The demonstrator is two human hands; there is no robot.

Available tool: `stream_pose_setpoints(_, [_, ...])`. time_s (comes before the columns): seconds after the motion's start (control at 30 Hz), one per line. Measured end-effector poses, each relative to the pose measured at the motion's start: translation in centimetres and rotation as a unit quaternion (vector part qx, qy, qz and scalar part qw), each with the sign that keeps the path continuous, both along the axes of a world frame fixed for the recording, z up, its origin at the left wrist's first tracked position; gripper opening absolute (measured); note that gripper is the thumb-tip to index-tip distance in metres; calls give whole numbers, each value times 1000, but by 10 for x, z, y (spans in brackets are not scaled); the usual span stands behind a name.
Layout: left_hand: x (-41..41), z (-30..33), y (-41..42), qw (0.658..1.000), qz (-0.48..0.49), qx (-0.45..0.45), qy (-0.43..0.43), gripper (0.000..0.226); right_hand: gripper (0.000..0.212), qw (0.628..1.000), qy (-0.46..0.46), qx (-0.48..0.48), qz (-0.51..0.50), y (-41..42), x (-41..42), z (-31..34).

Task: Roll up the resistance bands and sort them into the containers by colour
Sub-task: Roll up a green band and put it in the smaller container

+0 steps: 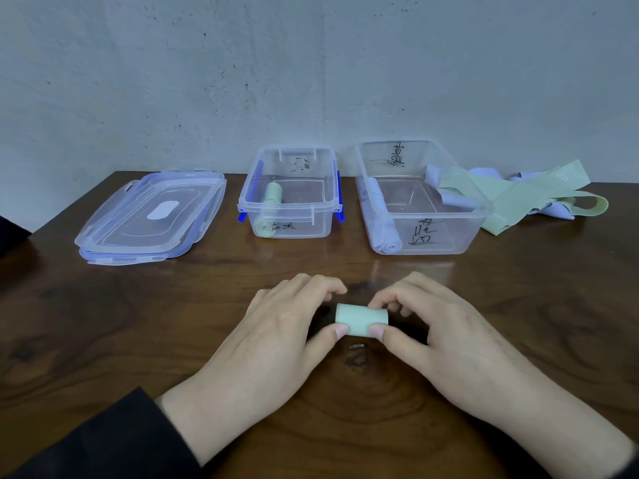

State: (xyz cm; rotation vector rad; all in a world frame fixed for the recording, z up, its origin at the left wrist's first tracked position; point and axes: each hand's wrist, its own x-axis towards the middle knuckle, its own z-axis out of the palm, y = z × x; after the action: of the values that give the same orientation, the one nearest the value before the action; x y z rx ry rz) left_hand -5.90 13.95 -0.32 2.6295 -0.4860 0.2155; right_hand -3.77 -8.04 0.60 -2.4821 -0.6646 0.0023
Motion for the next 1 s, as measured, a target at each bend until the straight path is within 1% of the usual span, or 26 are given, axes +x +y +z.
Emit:
stream_pose_setpoints(0.07, [3, 0, -1, 1000, -6, 3, -9, 22, 17, 1000, -12, 11, -12, 1, 2, -3])
stream_pose_setpoints(0.13, [7, -1, -3, 1000, -9, 15, -18, 21, 18, 999, -39, 15, -24, 2, 3, -6])
stream_pose_setpoints(0.2, [10, -2, -1, 1000, -5, 20, -22, 25, 22, 997, -70, 12, -29, 5, 4, -7])
stream_pose_setpoints(0.3, [14, -4, -1, 999, -13, 38, -18, 35, 23, 996, -89, 6, -6, 7, 5, -8])
stream_pose_setpoints(0.4, [21, -5, -1, 999, -18, 46, -18, 39, 30, 997, -82, -11, -1, 8, 7, -8])
stream_pose_setpoints(0.5, [26, -7, -4, 999, -26, 24, -27, 33, 36, 997, -78, -15, -6, 11, 11, -8])
stream_pose_setpoints(0.57, [25, -6, -4, 998, -32, -21, -41, 37, 33, 997, -74, 9, -8, 13, 12, -6])
stream_pose_setpoints(0.67, [24, -2, -3, 993, -31, -75, -82, 40, 25, 996, -45, 77, -11, 12, 12, -4])
stream_pose_setpoints(0.7, [24, -2, -3, 992, -35, -76, -93, 39, 24, 995, -39, 89, -12, 11, 12, -4])
stream_pose_setpoints(0.77, [25, -3, -3, 992, -53, -49, -104, 40, 22, 996, -24, 90, -14, 11, 12, -6])
stream_pose_setpoints(0.9, [25, -4, -4, 993, -72, 7, -95, 44, 17, 995, 4, 98, -11, 11, 12, -6])
stream_pose_setpoints(1.0, [24, -3, -4, 991, -77, 15, -104, 43, 19, 992, 24, 127, -18, 13, 10, -4])
